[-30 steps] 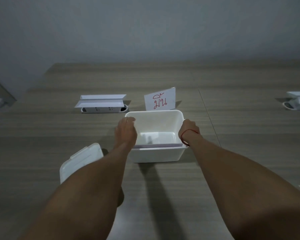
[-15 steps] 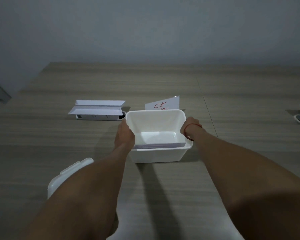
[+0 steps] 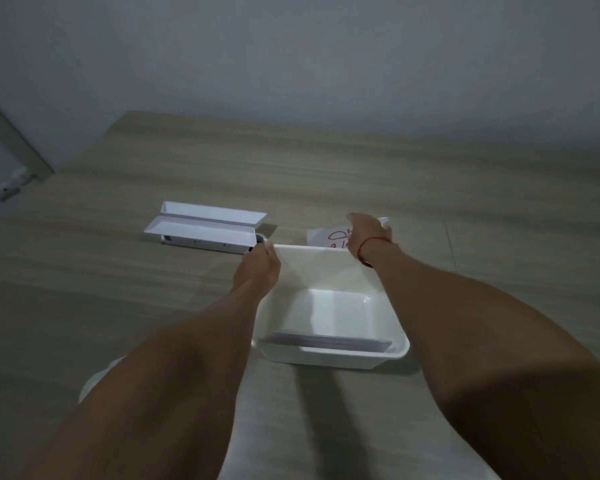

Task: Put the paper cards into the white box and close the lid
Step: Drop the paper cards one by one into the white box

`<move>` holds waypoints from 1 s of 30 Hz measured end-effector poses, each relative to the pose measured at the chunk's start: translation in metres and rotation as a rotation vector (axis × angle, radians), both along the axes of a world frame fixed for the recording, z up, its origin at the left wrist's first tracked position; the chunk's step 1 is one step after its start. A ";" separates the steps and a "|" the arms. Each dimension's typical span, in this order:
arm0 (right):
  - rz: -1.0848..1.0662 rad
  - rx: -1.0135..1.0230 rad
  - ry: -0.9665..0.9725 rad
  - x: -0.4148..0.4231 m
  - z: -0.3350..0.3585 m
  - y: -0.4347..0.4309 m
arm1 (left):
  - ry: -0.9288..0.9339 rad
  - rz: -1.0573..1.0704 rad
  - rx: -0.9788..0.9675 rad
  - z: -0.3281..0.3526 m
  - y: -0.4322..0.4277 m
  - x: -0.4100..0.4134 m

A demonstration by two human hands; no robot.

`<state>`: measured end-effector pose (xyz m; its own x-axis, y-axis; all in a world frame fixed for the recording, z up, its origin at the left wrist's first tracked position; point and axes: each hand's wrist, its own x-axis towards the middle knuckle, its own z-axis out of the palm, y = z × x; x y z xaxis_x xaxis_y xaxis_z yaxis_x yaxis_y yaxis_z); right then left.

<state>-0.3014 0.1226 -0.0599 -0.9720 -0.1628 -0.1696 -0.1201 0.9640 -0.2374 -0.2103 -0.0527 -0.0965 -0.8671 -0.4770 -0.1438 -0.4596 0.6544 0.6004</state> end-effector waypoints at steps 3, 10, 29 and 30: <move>0.020 0.040 -0.010 -0.019 -0.012 -0.006 | 0.000 0.029 -0.016 0.000 0.001 -0.005; 0.086 0.047 0.028 -0.024 -0.012 -0.002 | -0.029 0.012 -0.017 0.005 0.002 0.000; 0.025 -0.406 0.124 0.062 0.106 0.019 | -0.122 0.007 0.201 0.031 0.017 0.069; 0.040 -0.379 0.070 0.068 0.102 0.018 | -0.113 0.009 0.205 0.031 0.016 0.071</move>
<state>-0.2331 0.1409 0.0422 -0.9706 -0.2395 -0.0236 -0.1845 0.8036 -0.5659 -0.1390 -0.0367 -0.0656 -0.8359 -0.4352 -0.3345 -0.5366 0.5199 0.6646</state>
